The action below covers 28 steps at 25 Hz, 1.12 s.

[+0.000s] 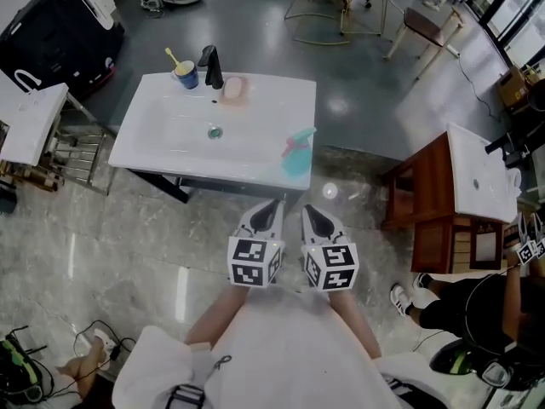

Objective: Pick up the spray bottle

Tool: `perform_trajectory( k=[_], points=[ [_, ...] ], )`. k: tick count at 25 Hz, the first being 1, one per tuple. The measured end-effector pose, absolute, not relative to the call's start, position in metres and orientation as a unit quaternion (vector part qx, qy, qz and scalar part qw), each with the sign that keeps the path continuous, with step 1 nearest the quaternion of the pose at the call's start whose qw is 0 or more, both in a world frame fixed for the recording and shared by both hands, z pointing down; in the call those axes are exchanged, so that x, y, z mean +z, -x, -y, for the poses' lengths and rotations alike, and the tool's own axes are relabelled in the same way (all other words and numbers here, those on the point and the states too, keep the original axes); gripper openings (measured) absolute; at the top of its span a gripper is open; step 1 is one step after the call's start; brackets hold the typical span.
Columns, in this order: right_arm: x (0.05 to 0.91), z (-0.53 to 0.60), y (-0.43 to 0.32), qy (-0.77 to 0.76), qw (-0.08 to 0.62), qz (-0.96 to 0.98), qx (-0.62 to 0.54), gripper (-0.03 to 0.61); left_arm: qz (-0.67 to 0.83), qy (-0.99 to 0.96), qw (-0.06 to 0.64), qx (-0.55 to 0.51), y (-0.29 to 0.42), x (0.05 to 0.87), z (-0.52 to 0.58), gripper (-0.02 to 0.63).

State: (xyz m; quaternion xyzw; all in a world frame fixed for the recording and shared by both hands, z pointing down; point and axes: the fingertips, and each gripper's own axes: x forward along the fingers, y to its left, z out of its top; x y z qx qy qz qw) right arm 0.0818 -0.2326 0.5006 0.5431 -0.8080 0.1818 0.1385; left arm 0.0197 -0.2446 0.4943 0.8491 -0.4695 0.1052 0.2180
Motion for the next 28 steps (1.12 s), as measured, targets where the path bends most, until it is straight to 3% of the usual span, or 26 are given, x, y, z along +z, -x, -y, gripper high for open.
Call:
perform_trajectory(
  k=[28],
  points=[
    [0.499,0.306,-0.071,-0.592,0.15,0.772,0.175,0.036,0.432,-0.865,0.229,0.111,0.019,0.502,0.33,0.026]
  ],
)
